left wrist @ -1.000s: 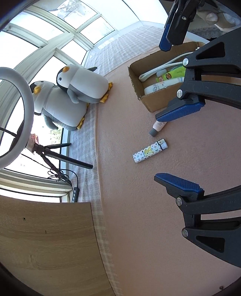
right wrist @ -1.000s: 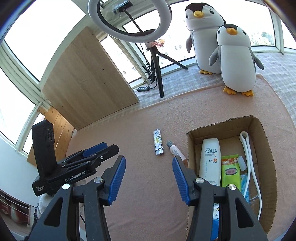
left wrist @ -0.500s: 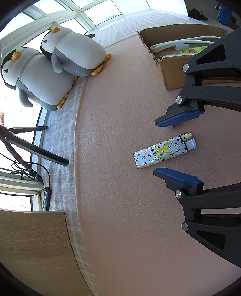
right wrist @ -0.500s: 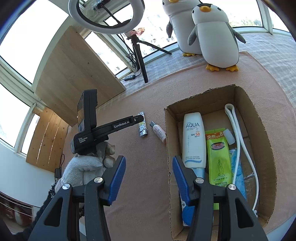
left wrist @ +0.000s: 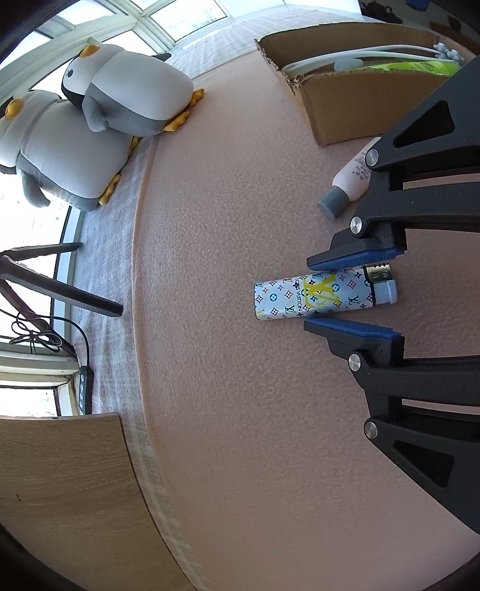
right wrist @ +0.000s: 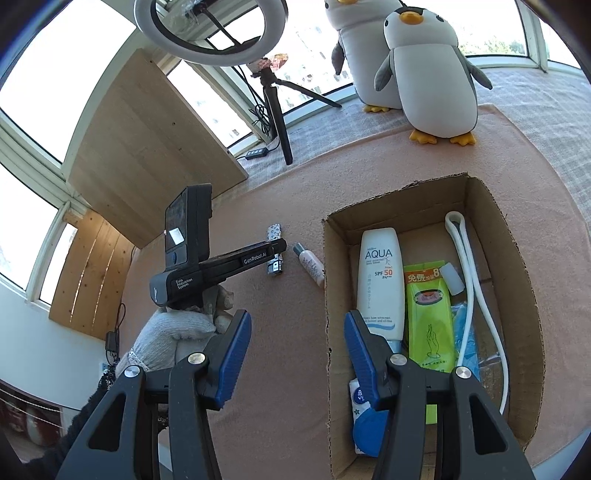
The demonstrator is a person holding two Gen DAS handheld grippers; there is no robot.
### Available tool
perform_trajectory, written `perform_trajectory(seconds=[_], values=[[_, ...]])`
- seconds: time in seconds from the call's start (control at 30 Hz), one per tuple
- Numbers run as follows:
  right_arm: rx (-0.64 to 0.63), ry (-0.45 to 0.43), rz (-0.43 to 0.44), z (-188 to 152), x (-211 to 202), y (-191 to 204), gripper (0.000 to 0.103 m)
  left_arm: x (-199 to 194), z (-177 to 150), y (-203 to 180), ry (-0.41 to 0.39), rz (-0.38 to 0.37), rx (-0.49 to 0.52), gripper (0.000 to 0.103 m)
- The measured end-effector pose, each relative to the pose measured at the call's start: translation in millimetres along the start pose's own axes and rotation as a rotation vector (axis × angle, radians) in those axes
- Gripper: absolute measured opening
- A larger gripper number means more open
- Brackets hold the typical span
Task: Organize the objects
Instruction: 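Move the left tool to the patterned lighter and close on it, then hold the lighter with the left gripper while the right gripper grasps the small white bottle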
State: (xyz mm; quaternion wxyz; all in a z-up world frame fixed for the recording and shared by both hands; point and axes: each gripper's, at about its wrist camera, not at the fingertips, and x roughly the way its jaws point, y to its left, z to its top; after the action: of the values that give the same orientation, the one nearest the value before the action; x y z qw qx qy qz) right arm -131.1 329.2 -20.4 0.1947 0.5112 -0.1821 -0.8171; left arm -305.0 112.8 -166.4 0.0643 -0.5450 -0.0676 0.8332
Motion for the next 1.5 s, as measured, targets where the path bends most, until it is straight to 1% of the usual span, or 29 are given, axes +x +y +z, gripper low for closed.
perform_trajectory(seconds=[0.17,0.27,0.43,0.53,0.7,0.83,1.0,1.07,1.37,1.43,1.5], values=[[-0.068,0.024,0.009,17.8,12.5,20.2,0.049,-10.6,-14.8,19.9,-0.007,-0.006,-0.007,0.025],[-0.110,0.048,0.006,29.7,28.5,35.2,0.047,-19.2,-27.4,33.4,-0.009,-0.016,-0.020,0.025],[-0.157,0.122,-0.017,46.0,68.3,52.2,0.036,-34.6,-52.1,54.7,-0.014,-0.023,-0.034,0.025],[-0.183,0.180,-0.045,51.9,93.9,58.6,0.033,-43.7,-69.5,63.4,-0.018,-0.028,-0.035,0.025],[-0.238,0.250,-0.144,60.4,130.8,66.7,0.033,-56.0,-92.3,69.1,-0.025,-0.027,-0.015,0.025],[-0.302,0.286,-0.234,62.5,152.5,76.2,0.033,-64.7,-107.0,76.9,-0.030,-0.043,-0.029,0.025],[-0.366,0.312,-0.366,60.9,175.8,81.0,0.033,-71.9,-119.0,82.9,-0.028,-0.070,-0.038,0.025],[-0.380,0.318,-0.404,61.2,183.0,80.5,0.033,-73.5,-121.6,85.6,-0.028,-0.080,-0.040,0.025],[-0.412,0.376,-0.502,58.4,203.7,75.1,0.033,-74.2,-124.4,93.0,-0.031,-0.105,-0.046,0.025],[-0.412,0.384,-0.495,57.5,203.5,76.3,0.033,-74.3,-125.1,93.2,-0.030,-0.109,-0.047,0.025],[-0.381,0.407,-0.459,55.6,203.6,75.3,0.033,-74.7,-126.3,93.9,-0.029,-0.112,-0.048,0.025]])
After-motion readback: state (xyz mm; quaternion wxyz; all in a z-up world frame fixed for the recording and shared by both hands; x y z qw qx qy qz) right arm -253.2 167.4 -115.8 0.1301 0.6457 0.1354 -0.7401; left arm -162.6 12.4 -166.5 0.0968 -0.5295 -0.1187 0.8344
